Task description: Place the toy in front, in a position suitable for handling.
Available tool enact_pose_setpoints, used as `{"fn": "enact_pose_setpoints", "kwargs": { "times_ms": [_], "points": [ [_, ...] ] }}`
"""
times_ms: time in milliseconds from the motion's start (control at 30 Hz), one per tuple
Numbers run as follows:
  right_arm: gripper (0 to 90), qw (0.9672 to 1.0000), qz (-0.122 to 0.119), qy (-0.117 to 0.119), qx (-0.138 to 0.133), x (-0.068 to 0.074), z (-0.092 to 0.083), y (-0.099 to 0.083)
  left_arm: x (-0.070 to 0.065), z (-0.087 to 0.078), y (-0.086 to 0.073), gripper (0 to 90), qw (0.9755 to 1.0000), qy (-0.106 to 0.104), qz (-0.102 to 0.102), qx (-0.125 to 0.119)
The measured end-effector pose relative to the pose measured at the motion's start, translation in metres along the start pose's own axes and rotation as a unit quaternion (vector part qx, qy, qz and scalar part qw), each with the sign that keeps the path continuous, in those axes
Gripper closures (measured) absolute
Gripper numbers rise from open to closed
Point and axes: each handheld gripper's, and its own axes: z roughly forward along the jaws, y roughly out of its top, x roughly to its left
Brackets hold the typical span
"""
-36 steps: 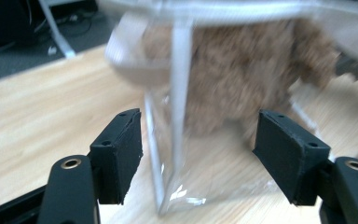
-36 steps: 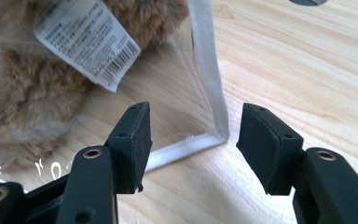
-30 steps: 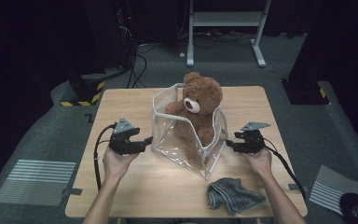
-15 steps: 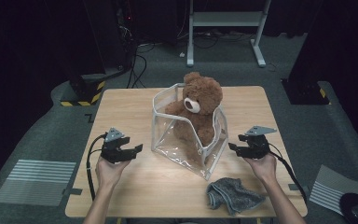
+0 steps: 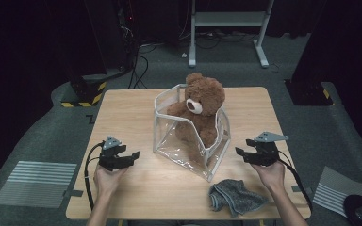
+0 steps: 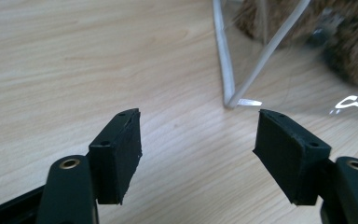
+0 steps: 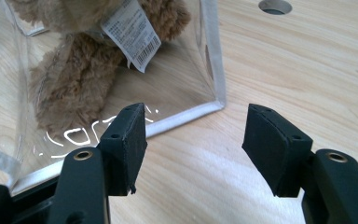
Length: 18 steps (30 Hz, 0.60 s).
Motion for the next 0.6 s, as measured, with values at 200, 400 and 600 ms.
{"fn": "enact_pose_setpoints", "kwargs": {
  "times_ms": [200,400,600],
  "points": [
    [38.9,0.9998,0.017,-0.014,-0.003,-0.005,-0.011,-0.013,0.004,0.003,-0.010,31.1,0.9999,0.006,-0.011,0.006],
    [38.7,0.9990,0.035,-0.028,-0.009,-0.008,-0.021,-0.026,0.006,0.007,-0.017,31.0,0.9995,0.020,-0.019,0.017],
    [38.5,0.9981,0.042,-0.045,-0.002,-0.010,-0.025,-0.042,0.006,0.010,-0.025,31.1,0.9988,0.039,-0.016,0.027]
  ]
}}
